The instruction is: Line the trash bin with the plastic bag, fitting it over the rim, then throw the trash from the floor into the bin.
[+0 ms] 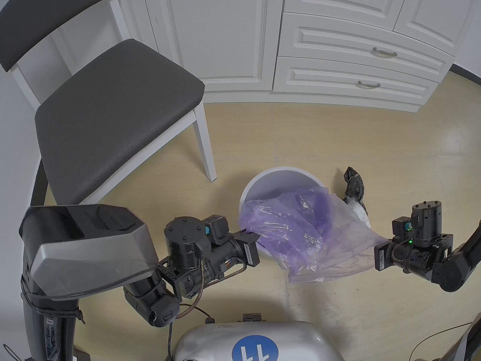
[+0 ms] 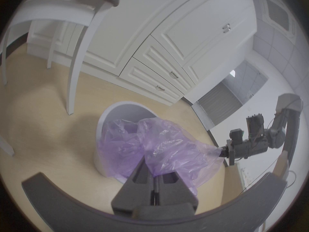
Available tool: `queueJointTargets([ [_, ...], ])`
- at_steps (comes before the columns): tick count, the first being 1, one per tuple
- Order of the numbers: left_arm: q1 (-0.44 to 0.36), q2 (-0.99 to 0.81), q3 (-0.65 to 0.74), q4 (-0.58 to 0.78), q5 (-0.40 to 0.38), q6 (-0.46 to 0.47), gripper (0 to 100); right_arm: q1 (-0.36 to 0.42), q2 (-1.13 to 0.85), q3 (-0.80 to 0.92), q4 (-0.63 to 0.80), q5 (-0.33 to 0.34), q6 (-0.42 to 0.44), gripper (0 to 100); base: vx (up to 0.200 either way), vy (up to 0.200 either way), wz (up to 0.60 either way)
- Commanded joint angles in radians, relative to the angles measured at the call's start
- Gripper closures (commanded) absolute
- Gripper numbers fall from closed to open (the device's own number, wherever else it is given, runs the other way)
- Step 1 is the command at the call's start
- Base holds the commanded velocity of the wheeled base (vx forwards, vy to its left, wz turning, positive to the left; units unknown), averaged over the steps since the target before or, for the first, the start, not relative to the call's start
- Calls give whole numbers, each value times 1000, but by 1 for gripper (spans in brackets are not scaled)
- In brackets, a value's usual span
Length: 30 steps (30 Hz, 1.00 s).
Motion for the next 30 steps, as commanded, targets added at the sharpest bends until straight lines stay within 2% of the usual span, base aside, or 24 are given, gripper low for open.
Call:
queueJointTargets([
  [1,16,-48,47,7,-3,52,100,1,-3,10,1,1,-3,100,0,0,0],
  [6,23,-71,58,33,-2,97,100,1,-9,32,-5,2,-36,100,0,0,0],
  [8,29,-97,70,89,-2,123,100,1,-9,41,-9,13,-57,100,0,0,0],
  [17,85,-128,81,174,-2,228,100,-1,-23,41,-11,16,-57,100,0,0,0],
  [25,120,-128,78,203,-3,239,100,-1,-23,43,-8,16,-59,100,0,0,0],
  [30,134,-125,79,204,-3,279,100,-1,-27,44,-5,16,-59,100,0,0,0],
])
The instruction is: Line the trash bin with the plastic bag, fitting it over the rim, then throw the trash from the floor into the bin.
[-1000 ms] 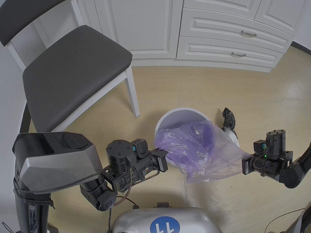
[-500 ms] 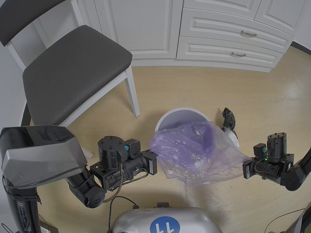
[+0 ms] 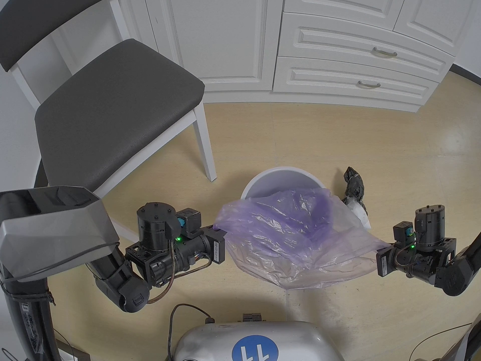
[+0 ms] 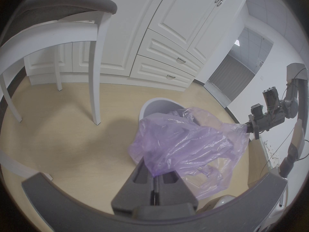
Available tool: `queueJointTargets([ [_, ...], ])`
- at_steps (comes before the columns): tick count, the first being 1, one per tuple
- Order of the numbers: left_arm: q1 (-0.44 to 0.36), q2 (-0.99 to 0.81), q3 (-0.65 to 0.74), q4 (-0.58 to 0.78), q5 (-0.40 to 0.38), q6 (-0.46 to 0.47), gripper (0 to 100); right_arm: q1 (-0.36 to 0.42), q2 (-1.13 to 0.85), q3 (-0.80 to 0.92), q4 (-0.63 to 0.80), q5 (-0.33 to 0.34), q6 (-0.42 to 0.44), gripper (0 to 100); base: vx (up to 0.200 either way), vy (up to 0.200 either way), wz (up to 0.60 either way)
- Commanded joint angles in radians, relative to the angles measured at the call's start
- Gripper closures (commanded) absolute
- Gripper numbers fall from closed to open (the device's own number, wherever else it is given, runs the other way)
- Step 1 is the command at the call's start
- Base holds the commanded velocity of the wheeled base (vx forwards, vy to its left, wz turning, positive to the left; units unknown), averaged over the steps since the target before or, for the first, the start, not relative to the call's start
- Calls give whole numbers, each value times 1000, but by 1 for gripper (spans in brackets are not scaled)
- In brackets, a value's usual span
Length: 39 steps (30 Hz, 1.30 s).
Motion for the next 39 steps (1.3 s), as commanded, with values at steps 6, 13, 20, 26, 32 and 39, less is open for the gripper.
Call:
queueJointTargets([
  [6,16,1,4,0,1,34,100,2,-8,7,5,0,-2,100,0,0,0],
  [13,14,4,4,-2,3,37,100,2,-9,7,7,0,-2,100,0,0,0],
  [20,11,7,5,-2,3,37,100,4,-11,16,2,0,-4,100,0,0,0],
  [26,10,14,7,-2,6,56,100,4,-18,18,4,0,-5,100,0,0,0],
  [32,10,11,8,-2,7,60,100,4,-24,21,7,0,-17,100,0,0,0],
  [39,14,-6,33,-2,7,88,100,4,-66,46,10,0,-60,100,0,0,0],
])
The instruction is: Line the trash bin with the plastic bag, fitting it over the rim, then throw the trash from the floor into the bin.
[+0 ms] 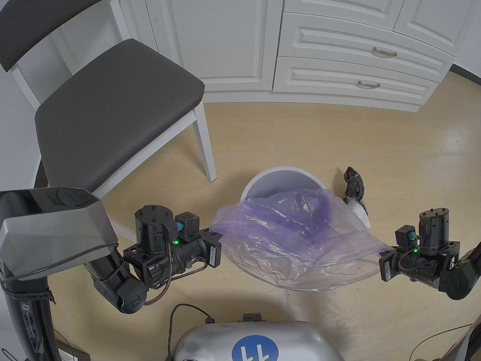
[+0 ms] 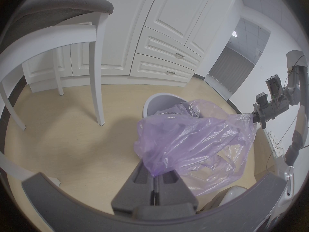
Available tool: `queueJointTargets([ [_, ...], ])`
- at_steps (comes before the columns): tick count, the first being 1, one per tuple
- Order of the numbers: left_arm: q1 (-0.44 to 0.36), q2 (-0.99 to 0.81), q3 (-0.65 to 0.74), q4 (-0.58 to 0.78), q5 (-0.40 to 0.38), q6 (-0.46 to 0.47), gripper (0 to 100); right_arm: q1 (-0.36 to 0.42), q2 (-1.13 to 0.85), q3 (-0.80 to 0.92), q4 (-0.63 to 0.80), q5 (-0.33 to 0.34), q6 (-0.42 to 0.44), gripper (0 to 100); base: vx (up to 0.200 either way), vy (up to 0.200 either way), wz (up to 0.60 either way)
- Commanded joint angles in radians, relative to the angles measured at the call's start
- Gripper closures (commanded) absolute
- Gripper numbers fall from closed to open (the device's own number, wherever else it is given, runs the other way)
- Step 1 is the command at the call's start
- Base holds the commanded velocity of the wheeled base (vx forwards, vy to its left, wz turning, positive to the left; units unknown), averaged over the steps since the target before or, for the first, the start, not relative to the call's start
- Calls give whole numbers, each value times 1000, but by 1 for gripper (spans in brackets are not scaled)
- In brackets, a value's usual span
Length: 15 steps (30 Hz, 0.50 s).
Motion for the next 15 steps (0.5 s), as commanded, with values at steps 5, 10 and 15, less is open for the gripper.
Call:
queueJointTargets([
  [5,-5,-12,20,0,0,8,100,0,-36,12,12,1,-14,100,0,0,0],
  [10,-2,-13,22,1,-3,14,100,-1,-38,18,11,1,-23,100,0,0,0],
  [15,1,-26,28,9,-6,16,100,-1,-59,36,11,18,-41,100,0,0,0],
])
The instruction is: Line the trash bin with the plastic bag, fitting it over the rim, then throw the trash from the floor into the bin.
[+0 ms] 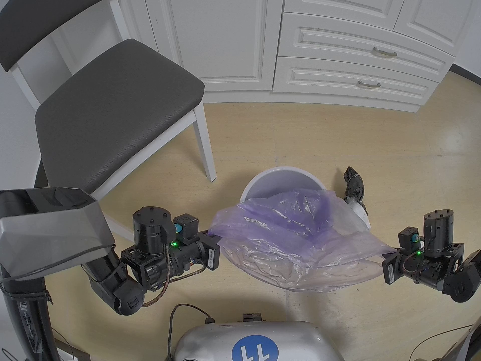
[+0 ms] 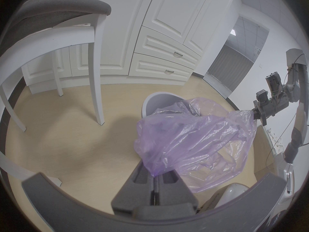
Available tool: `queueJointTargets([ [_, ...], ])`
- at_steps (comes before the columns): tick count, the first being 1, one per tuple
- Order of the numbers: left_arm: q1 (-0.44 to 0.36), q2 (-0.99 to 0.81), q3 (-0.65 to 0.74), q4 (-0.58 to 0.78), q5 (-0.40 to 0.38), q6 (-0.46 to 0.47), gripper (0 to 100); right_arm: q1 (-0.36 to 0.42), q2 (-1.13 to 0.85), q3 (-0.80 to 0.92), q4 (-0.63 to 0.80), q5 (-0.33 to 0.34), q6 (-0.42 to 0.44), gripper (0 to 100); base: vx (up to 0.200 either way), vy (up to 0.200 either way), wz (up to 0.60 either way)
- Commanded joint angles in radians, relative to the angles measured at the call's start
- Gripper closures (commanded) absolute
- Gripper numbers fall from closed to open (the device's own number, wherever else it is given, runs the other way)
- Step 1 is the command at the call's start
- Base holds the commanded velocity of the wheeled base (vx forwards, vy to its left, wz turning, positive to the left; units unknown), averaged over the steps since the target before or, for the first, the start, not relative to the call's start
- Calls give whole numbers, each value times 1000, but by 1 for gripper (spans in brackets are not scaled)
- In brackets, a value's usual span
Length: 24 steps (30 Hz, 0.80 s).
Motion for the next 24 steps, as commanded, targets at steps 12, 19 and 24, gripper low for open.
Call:
queueJointTargets([
  [12,10,-3,7,71,-4,39,100,-12,-10,38,1,18,-70,100,0,0,0],
  [19,5,25,-5,64,-1,37,100,-12,14,32,1,18,-68,100,0,0,0],
  [24,-2,65,-19,58,5,37,100,-1,51,24,-13,17,-65,100,0,0,0],
])
